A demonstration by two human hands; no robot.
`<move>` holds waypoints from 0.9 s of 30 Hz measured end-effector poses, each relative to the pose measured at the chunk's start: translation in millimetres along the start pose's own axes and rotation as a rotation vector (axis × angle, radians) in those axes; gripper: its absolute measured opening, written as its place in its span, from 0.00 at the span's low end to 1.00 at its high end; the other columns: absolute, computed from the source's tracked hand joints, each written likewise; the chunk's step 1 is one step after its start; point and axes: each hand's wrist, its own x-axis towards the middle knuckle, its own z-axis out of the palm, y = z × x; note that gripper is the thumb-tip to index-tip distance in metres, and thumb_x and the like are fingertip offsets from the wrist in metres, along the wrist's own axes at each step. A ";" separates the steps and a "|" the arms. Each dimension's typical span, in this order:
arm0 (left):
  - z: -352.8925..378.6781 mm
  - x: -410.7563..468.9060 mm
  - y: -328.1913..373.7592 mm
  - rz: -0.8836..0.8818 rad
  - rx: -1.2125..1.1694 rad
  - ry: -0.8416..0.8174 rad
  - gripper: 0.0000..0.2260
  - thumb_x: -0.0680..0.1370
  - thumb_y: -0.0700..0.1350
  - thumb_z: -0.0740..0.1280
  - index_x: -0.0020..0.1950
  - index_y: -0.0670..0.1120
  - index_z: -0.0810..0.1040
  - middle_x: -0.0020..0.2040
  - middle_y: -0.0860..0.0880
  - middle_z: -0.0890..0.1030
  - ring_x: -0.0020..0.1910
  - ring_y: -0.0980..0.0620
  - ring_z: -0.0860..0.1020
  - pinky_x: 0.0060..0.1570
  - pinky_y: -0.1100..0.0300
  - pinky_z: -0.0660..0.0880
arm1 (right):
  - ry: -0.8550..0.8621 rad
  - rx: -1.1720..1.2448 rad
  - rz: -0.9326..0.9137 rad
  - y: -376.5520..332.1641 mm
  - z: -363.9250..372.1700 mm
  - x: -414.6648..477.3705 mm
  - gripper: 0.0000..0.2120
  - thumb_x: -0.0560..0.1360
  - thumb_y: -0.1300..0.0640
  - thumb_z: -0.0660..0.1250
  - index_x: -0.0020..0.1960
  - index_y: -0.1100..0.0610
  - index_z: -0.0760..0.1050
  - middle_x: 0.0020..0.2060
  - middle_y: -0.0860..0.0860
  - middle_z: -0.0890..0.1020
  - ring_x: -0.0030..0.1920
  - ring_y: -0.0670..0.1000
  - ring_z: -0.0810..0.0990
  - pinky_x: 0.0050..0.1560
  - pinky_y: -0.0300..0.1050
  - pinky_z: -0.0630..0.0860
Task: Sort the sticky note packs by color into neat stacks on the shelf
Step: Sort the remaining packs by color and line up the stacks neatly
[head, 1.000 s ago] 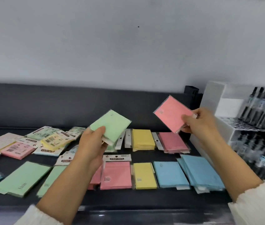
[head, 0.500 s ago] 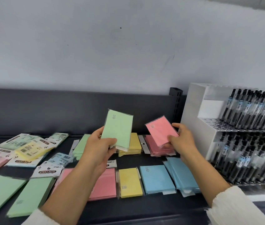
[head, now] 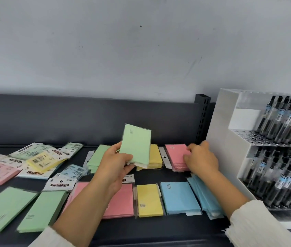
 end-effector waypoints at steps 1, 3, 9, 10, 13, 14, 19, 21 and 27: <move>0.6 -0.6 0.0 -0.001 0.012 -0.011 0.21 0.78 0.30 0.60 0.69 0.46 0.69 0.59 0.45 0.79 0.56 0.47 0.78 0.47 0.56 0.78 | 0.028 0.106 -0.056 -4.2 -4.6 -0.8 0.16 0.79 0.51 0.60 0.65 0.53 0.72 0.60 0.55 0.67 0.45 0.55 0.77 0.45 0.47 0.74; 2.9 -2.0 0.0 0.009 0.043 -0.035 0.19 0.79 0.33 0.60 0.68 0.46 0.71 0.57 0.47 0.80 0.56 0.48 0.79 0.49 0.55 0.79 | 0.033 0.409 -0.144 -15.7 -17.2 -3.9 0.17 0.79 0.50 0.61 0.66 0.53 0.72 0.61 0.53 0.71 0.49 0.51 0.78 0.52 0.47 0.76; 13.3 -15.3 16.8 0.169 0.056 -0.146 0.13 0.79 0.36 0.61 0.62 0.46 0.74 0.52 0.49 0.83 0.51 0.51 0.82 0.43 0.60 0.80 | -0.337 1.066 -0.292 -38.0 -62.9 -35.0 0.20 0.76 0.51 0.65 0.68 0.50 0.68 0.52 0.44 0.82 0.48 0.46 0.83 0.49 0.42 0.79; 14.2 -17.8 23.4 0.222 0.050 -0.174 0.12 0.79 0.36 0.62 0.61 0.45 0.75 0.51 0.50 0.84 0.50 0.52 0.83 0.42 0.61 0.81 | -0.319 1.133 -0.329 -41.8 -67.6 -38.3 0.19 0.76 0.54 0.66 0.66 0.49 0.69 0.50 0.46 0.83 0.48 0.46 0.84 0.50 0.44 0.80; 13.9 -20.4 46.4 0.366 0.049 -0.227 0.11 0.78 0.35 0.62 0.57 0.46 0.75 0.48 0.50 0.84 0.47 0.52 0.83 0.43 0.61 0.81 | -0.246 1.281 -0.382 -63.1 -77.2 -40.2 0.18 0.74 0.63 0.68 0.61 0.52 0.71 0.48 0.52 0.83 0.49 0.50 0.84 0.48 0.47 0.81; 11.3 -18.4 53.5 0.401 0.054 -0.216 0.11 0.78 0.35 0.62 0.57 0.46 0.75 0.48 0.50 0.84 0.47 0.52 0.83 0.43 0.61 0.81 | -0.223 1.310 -0.385 -73.6 -78.8 -39.9 0.17 0.74 0.65 0.67 0.60 0.53 0.71 0.48 0.53 0.83 0.49 0.51 0.84 0.47 0.47 0.82; -26.2 2.1 68.1 0.468 0.323 -0.010 0.14 0.79 0.40 0.63 0.63 0.50 0.76 0.53 0.51 0.83 0.51 0.54 0.80 0.46 0.62 0.77 | -0.225 1.260 -0.362 -129.2 -58.7 -30.8 0.15 0.75 0.64 0.67 0.61 0.55 0.71 0.51 0.53 0.81 0.49 0.51 0.83 0.43 0.45 0.83; -48.7 9.4 62.4 0.436 0.427 0.062 0.14 0.79 0.41 0.63 0.64 0.50 0.76 0.52 0.52 0.82 0.49 0.54 0.80 0.44 0.64 0.76 | -0.285 1.198 -0.324 -146.8 -36.3 -24.8 0.13 0.75 0.63 0.67 0.58 0.55 0.73 0.51 0.54 0.81 0.50 0.52 0.82 0.46 0.49 0.82; -102.1 11.6 45.9 0.254 0.572 0.171 0.11 0.78 0.38 0.65 0.61 0.43 0.75 0.54 0.48 0.79 0.52 0.52 0.77 0.60 0.53 0.73 | -0.413 1.116 -0.175 -180.8 21.0 2.1 0.07 0.74 0.64 0.68 0.50 0.55 0.75 0.52 0.55 0.82 0.49 0.54 0.82 0.48 0.52 0.82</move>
